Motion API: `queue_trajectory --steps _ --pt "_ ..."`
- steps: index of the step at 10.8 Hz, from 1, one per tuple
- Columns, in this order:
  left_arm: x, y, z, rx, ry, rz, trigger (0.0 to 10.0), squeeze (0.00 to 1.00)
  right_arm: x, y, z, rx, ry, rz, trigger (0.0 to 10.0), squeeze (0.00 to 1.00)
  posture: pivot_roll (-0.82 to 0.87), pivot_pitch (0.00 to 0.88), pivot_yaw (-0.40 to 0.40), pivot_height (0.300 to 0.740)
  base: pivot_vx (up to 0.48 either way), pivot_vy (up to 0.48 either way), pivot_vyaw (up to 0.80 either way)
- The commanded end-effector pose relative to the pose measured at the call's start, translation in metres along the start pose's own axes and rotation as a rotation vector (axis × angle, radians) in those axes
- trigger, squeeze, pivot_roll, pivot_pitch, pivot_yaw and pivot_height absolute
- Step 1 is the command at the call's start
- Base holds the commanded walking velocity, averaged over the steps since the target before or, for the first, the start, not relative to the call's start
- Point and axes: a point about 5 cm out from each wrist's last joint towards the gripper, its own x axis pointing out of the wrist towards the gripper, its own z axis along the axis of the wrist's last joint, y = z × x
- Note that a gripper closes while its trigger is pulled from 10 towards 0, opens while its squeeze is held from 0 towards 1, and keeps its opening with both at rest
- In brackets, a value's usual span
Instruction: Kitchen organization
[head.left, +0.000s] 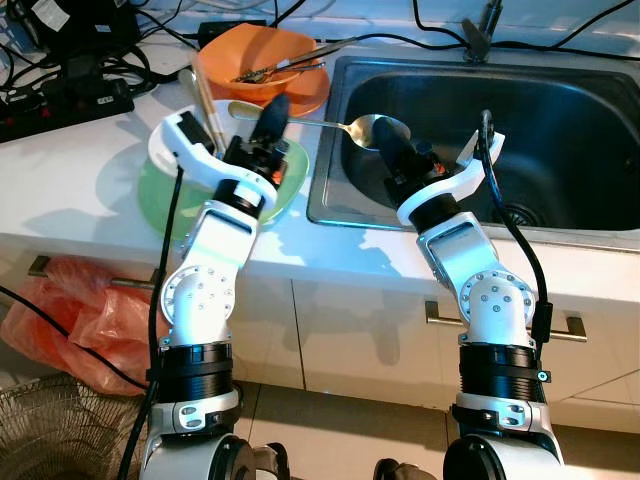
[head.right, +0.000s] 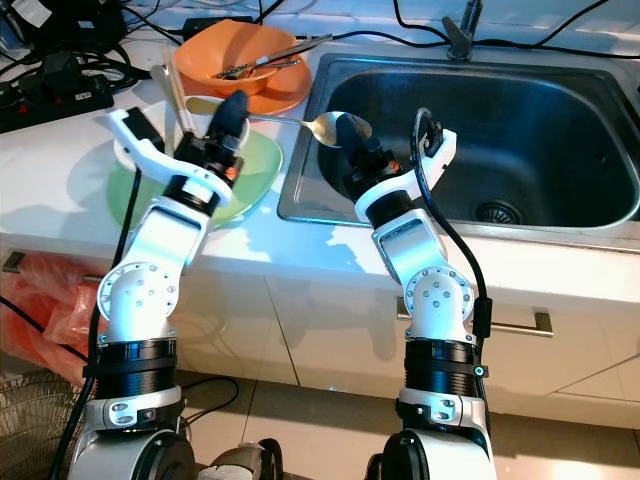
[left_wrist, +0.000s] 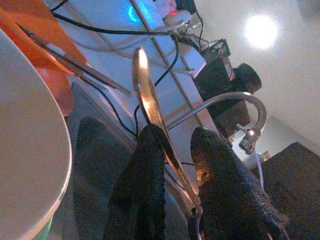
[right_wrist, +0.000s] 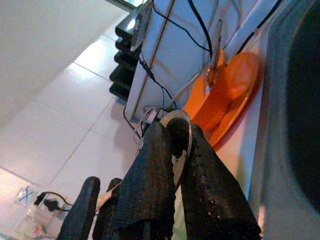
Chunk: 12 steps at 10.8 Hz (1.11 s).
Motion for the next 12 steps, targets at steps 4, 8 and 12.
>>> queue_trajectory --steps 4,8,12 --pt "-0.001 -0.008 -0.006 0.098 0.051 -0.04 10.0 1.0 0.011 0.002 -0.009 0.041 -0.033 -0.053 0.0 0.0 0.1 0.162 0.049 0.74 0.0 0.0 0.0" --pt "-0.009 -0.013 -0.013 0.285 0.094 -0.087 10.0 1.0 0.024 -0.001 0.02 -0.047 -0.154 -0.096 0.0 0.0 0.1 0.161 0.046 0.74 0.0 0.0 0.0" --pt "-0.012 -0.019 -0.017 0.388 0.107 -0.121 10.0 1.0 0.025 -0.013 0.062 -0.235 -0.277 -0.172 0.0 0.0 0.1 0.161 0.042 0.74 0.0 0.0 0.0"
